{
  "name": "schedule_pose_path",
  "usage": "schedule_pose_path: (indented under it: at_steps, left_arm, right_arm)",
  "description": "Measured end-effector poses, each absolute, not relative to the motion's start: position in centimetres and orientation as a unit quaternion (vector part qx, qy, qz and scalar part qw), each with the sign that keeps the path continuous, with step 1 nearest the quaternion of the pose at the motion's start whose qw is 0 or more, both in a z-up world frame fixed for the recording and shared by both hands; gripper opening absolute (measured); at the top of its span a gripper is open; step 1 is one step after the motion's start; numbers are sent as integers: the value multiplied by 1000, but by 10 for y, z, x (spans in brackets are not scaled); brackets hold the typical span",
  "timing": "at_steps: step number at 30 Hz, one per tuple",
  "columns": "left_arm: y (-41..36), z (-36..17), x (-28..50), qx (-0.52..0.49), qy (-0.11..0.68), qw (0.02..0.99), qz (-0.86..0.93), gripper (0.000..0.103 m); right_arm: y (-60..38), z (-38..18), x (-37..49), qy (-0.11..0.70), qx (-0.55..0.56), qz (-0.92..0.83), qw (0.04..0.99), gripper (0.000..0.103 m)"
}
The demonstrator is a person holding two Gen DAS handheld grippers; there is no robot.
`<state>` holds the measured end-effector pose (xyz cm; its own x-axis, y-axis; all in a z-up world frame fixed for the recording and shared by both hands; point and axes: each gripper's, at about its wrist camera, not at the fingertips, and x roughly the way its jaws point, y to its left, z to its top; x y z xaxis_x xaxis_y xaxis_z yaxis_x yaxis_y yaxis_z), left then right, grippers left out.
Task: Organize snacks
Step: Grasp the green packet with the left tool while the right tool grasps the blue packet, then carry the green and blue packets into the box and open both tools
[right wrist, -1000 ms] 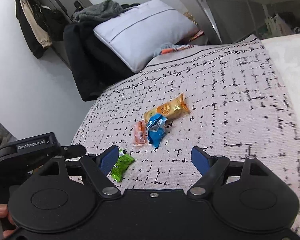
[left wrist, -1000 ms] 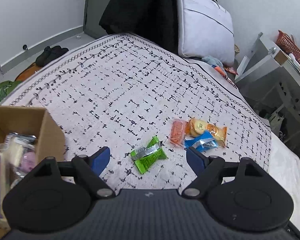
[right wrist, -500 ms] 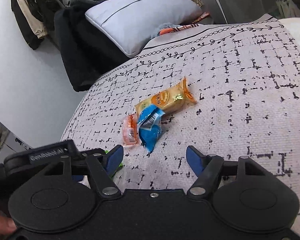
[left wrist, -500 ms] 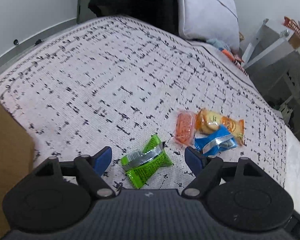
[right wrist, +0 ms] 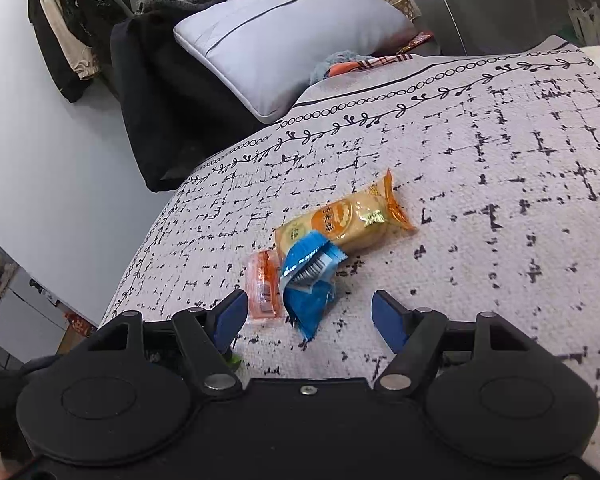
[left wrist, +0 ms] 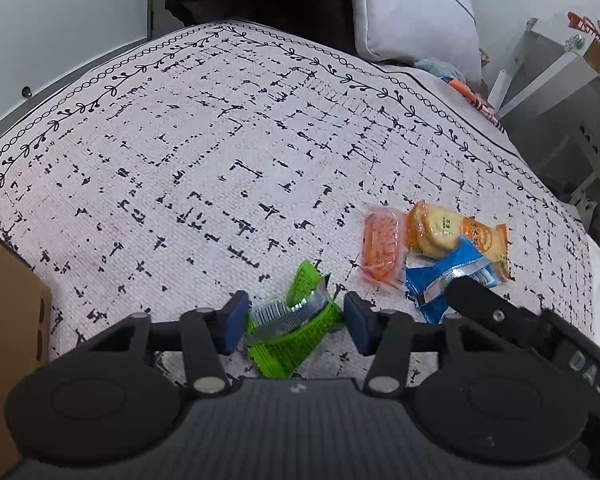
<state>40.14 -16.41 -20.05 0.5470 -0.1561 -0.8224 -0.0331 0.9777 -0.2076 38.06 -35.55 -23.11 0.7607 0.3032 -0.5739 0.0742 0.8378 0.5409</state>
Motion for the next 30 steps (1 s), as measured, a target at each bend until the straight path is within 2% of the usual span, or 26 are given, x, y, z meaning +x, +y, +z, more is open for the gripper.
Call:
schedule_pose_path:
  at_steps: [3,4,6,9,11,13,30]
  left_arm:
    - [-162,-195,399,-106,468,876,-37,38]
    - [-161,-193,398,-106,465,878,-36,31]
    - [-159,-189,396,-111,462,879,-33,31]
    - [-156,-184,393,-114,455,883,-30,31]
    - [-154,-180,389,-119,451,884,-31,31]
    - [-153,-174,384,-125,446,886,-33,30]
    - [-128,-113,336,-164,400,901,-35,30]
  right_arm:
    - [-354,-232,387,338,275,60,898,69]
    - [-353,-232,388,338,272,59,899,68]
    - [-349,-233,391,337,261,58,903,67]
    - [-347,-234,395,338,253,57,905,58]
    - [-349,-235,397,340,258,56,902,40]
    - [-351,-237,399,346,268,59,897,33]
    - [-339,-186,327,328,260,71,905,31]
